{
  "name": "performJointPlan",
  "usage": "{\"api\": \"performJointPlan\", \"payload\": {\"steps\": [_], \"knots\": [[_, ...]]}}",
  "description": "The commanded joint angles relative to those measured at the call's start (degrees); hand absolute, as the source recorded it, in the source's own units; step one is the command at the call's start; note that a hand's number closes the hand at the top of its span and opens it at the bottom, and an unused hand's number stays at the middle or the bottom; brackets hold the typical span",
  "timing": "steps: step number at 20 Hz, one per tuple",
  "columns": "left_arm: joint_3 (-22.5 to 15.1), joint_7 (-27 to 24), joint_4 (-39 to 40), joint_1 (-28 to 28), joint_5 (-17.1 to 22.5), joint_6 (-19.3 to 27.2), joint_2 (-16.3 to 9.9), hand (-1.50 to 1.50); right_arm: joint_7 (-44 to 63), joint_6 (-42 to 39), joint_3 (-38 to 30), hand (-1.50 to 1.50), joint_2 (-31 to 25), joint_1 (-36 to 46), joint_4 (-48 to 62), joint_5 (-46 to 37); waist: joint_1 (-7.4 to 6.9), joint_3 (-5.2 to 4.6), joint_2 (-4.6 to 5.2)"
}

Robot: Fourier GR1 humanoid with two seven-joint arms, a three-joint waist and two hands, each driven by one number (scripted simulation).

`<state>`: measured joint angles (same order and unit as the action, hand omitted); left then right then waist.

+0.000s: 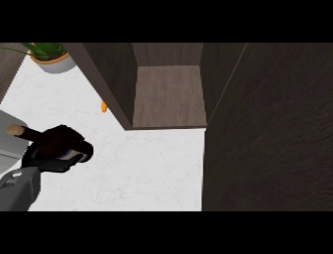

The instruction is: Pick up the wine, place it into the cabinet and close the cabinet

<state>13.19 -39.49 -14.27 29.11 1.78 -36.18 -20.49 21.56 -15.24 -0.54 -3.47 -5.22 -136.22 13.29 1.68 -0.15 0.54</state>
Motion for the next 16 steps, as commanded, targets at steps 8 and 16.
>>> {"api": "performJointPlan", "payload": {"steps": [8,16], "knots": [[-0.8,-13.0,-2.5,-10.2,-0.3,4.9,7.4,1.50,-0.4,-0.5,-2.1,-1.50,-0.5,-1.3,0.3,1.3,-1.56,0.07,-0.52],[-0.2,-17.0,-12.9,-22.4,3.7,10.8,14.3,1.50,1.4,1.0,-0.8,-1.50,-0.1,-0.5,-0.9,-1.2,-2.90,0.22,-0.92]]}}
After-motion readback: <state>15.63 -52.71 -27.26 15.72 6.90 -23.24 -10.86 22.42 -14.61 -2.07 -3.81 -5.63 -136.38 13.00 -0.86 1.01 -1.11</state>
